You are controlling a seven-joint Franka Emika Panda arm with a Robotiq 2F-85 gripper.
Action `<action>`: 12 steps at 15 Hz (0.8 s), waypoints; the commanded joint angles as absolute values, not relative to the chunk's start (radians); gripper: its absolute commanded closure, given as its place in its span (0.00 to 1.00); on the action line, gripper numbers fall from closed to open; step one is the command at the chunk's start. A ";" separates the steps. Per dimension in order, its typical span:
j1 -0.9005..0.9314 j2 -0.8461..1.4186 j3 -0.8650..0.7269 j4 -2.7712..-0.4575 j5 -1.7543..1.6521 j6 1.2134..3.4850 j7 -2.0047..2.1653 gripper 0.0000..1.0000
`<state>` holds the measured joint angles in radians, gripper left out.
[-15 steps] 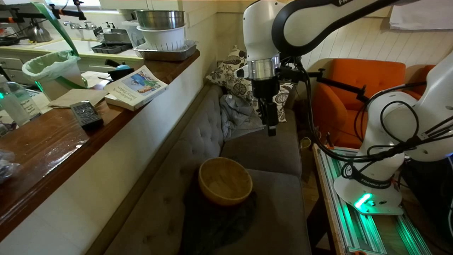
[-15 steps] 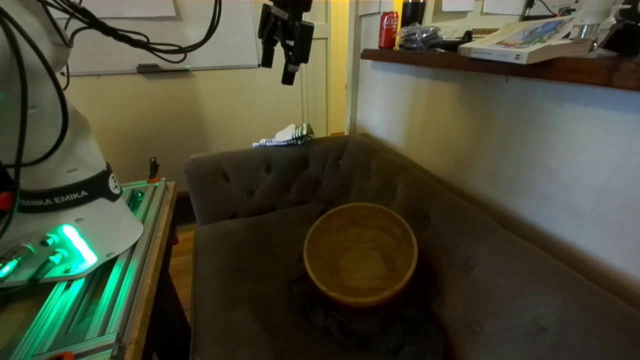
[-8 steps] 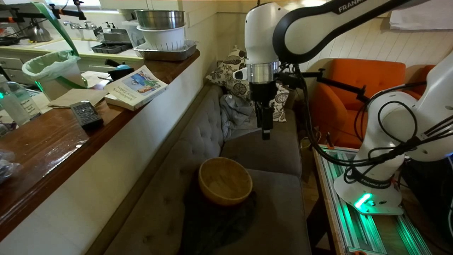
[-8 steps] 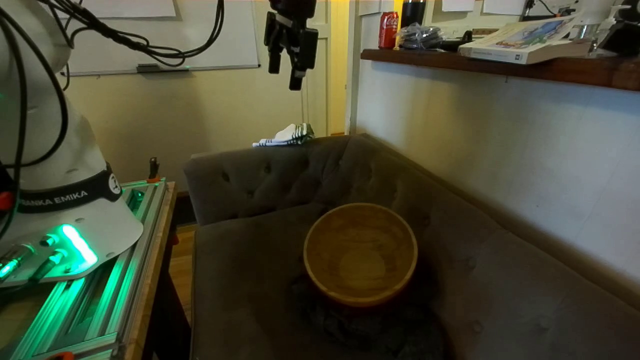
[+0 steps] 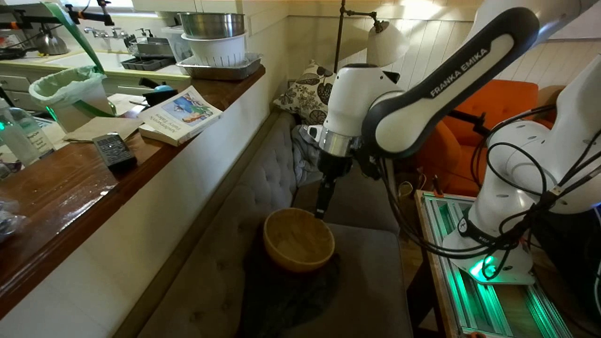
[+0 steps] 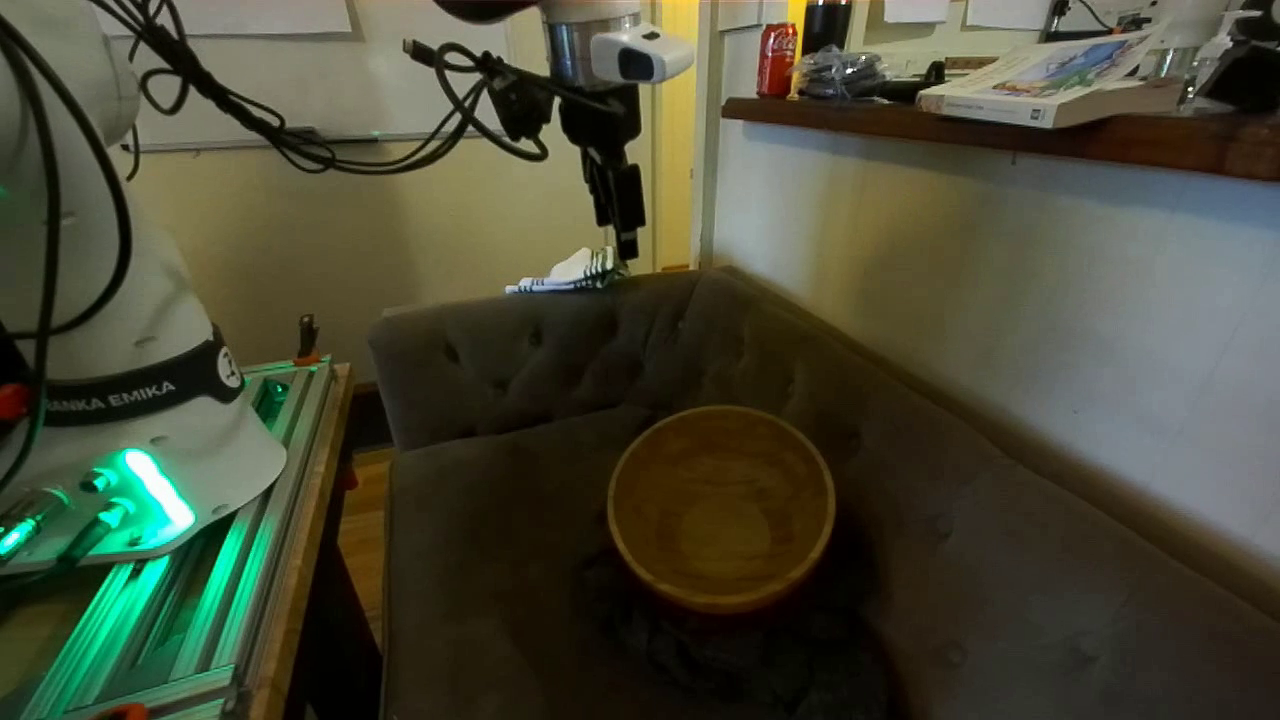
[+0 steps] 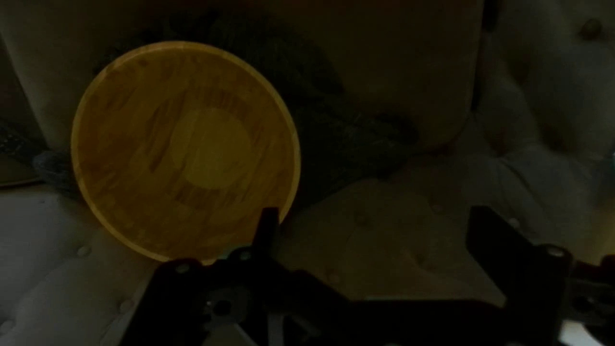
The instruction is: Put the bowl on the counter
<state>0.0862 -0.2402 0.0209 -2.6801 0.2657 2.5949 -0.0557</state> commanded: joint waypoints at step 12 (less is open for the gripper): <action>0.139 0.135 0.120 -2.568 0.596 3.058 -0.003 0.00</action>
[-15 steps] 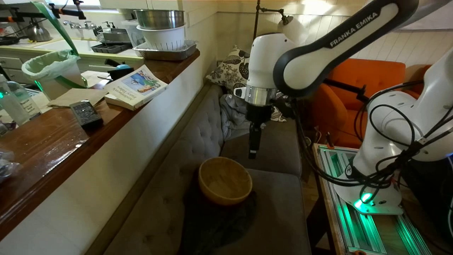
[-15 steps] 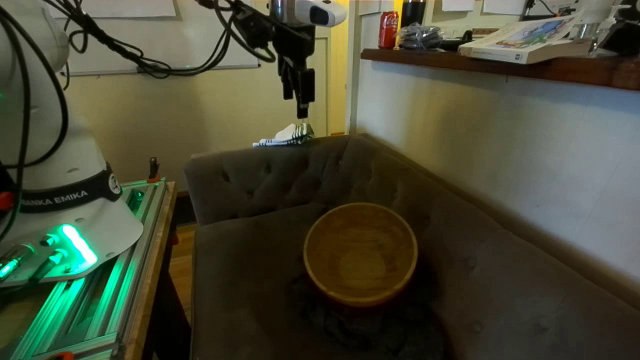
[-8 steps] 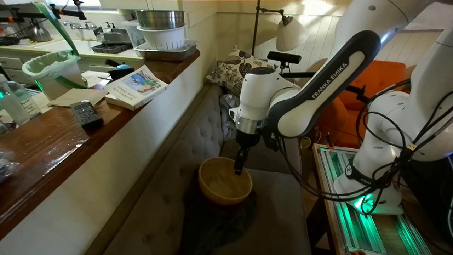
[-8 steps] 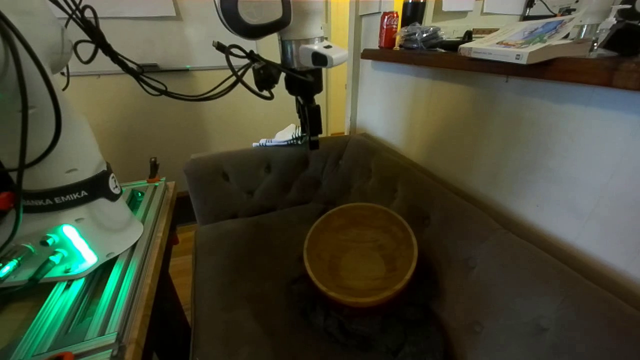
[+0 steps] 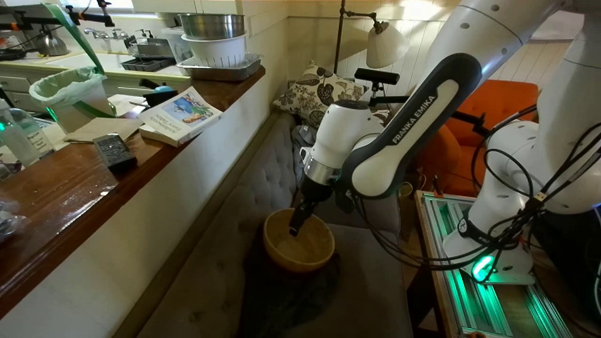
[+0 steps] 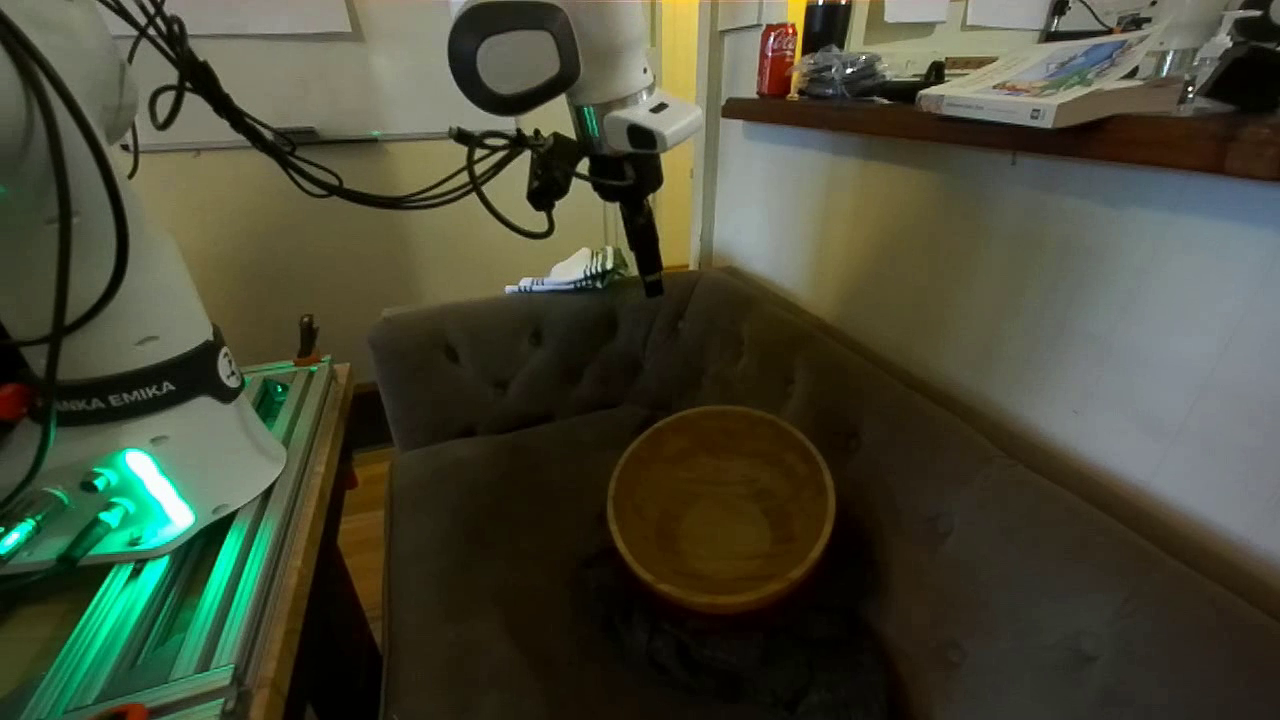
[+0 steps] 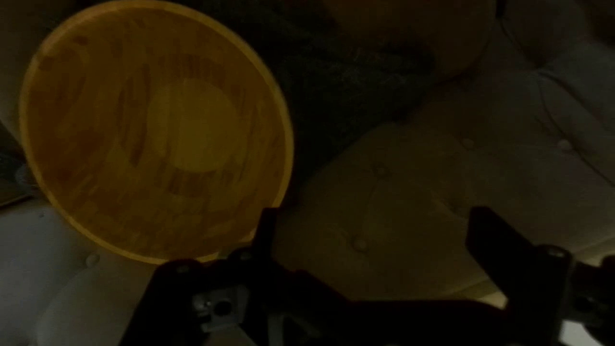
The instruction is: Put the bowl on the counter
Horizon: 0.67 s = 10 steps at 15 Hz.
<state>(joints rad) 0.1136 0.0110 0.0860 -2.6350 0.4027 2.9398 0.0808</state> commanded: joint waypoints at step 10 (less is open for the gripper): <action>0.327 0.467 -0.180 -2.449 0.286 3.151 0.102 0.00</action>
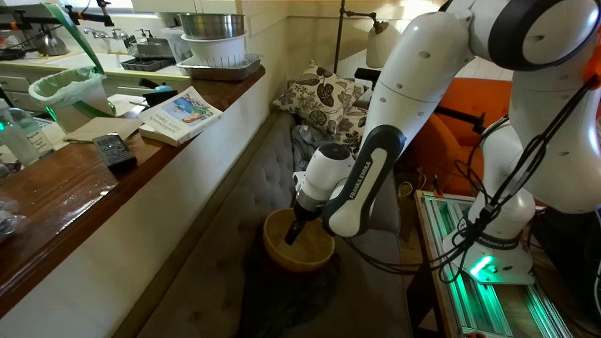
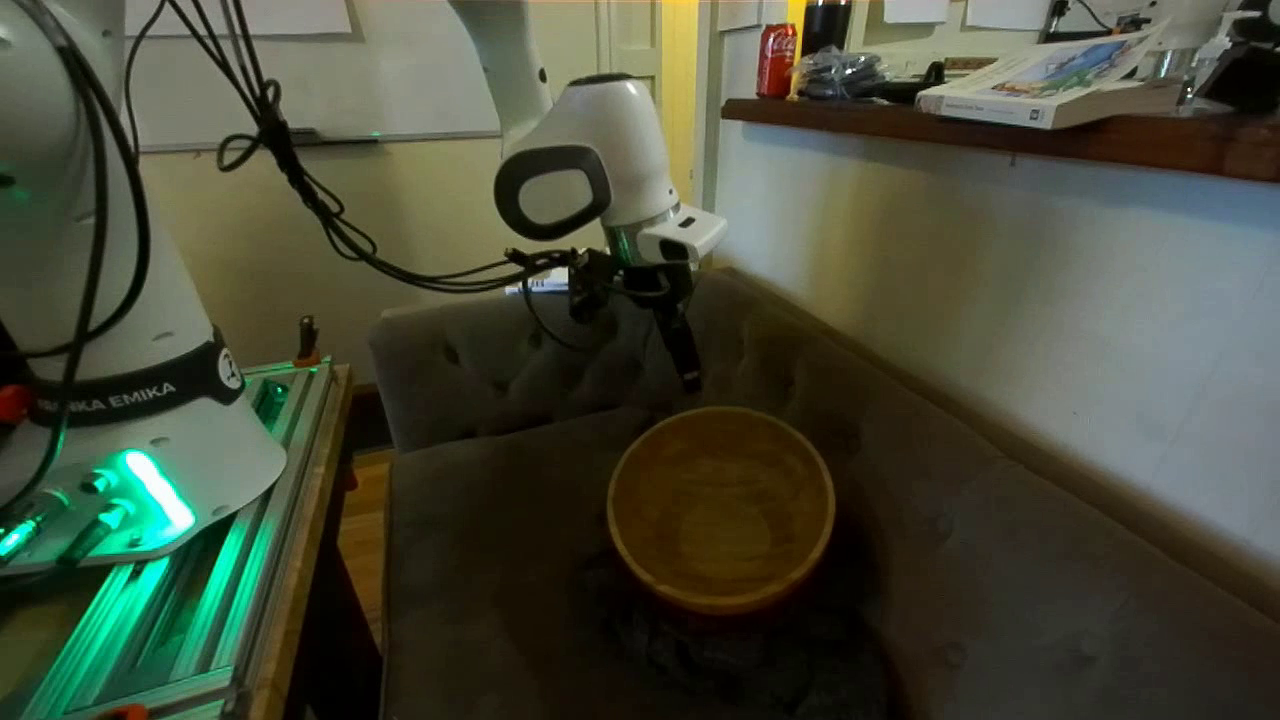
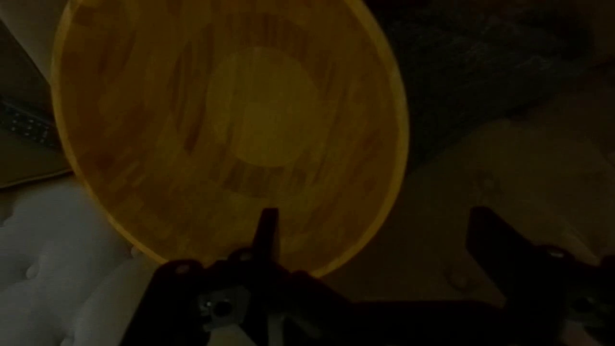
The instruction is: Put the bowl on the counter
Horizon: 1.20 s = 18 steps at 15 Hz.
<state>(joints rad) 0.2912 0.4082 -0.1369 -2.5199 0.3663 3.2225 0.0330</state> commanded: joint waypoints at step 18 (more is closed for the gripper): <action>0.350 0.740 -0.167 -2.307 0.164 3.280 0.107 0.00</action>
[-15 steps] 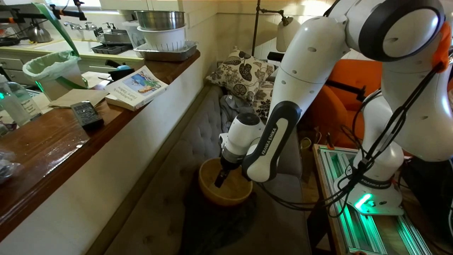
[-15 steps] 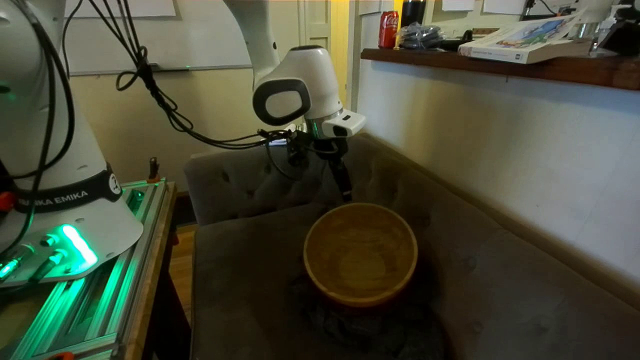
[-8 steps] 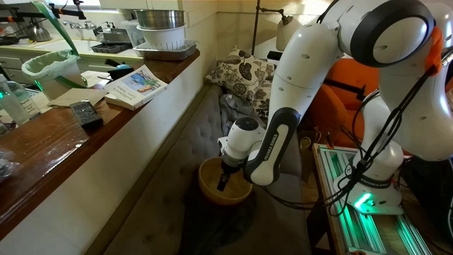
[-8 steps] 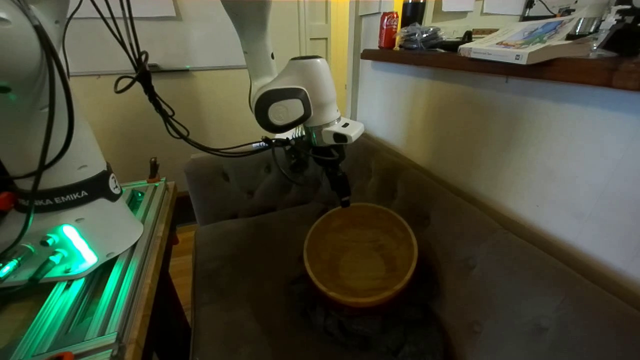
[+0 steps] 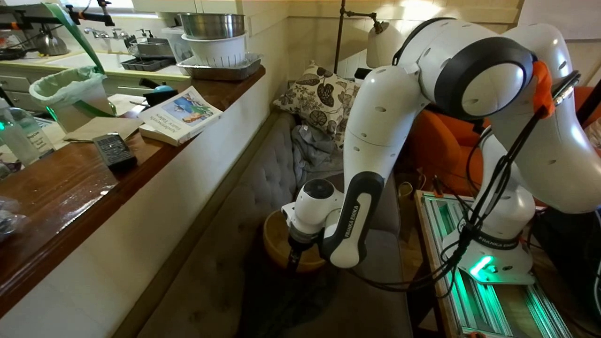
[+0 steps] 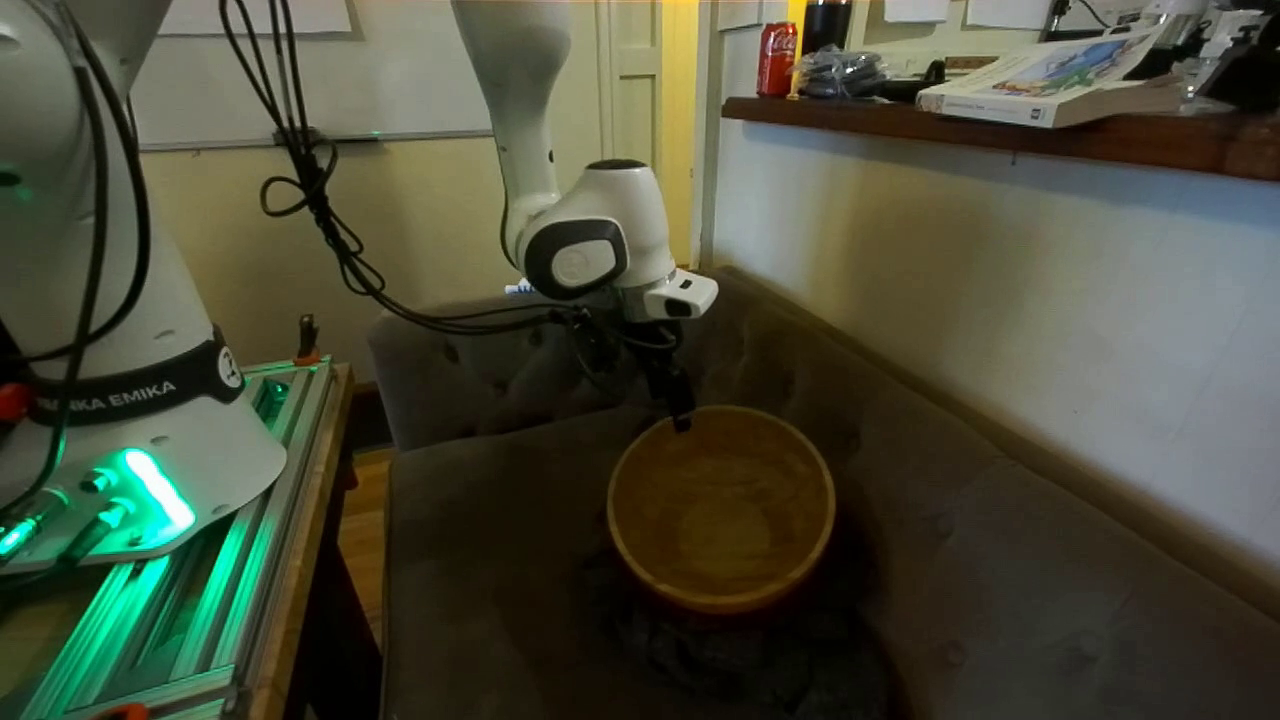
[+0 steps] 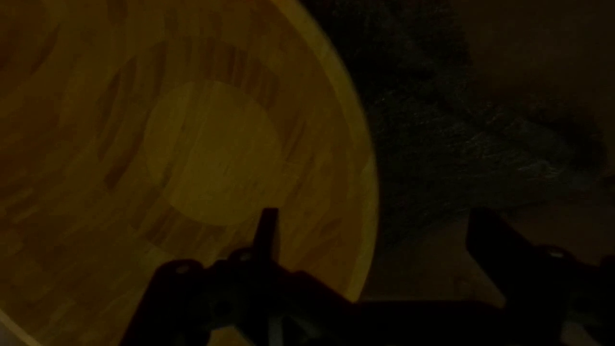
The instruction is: Put the bowl on the counter
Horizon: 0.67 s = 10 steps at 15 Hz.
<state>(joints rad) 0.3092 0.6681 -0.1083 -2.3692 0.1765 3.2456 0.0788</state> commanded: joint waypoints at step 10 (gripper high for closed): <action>0.334 0.779 -0.175 -2.263 0.160 3.258 0.106 0.00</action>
<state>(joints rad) 0.3387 0.7789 -0.1747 -2.2626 0.1767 3.2581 0.0944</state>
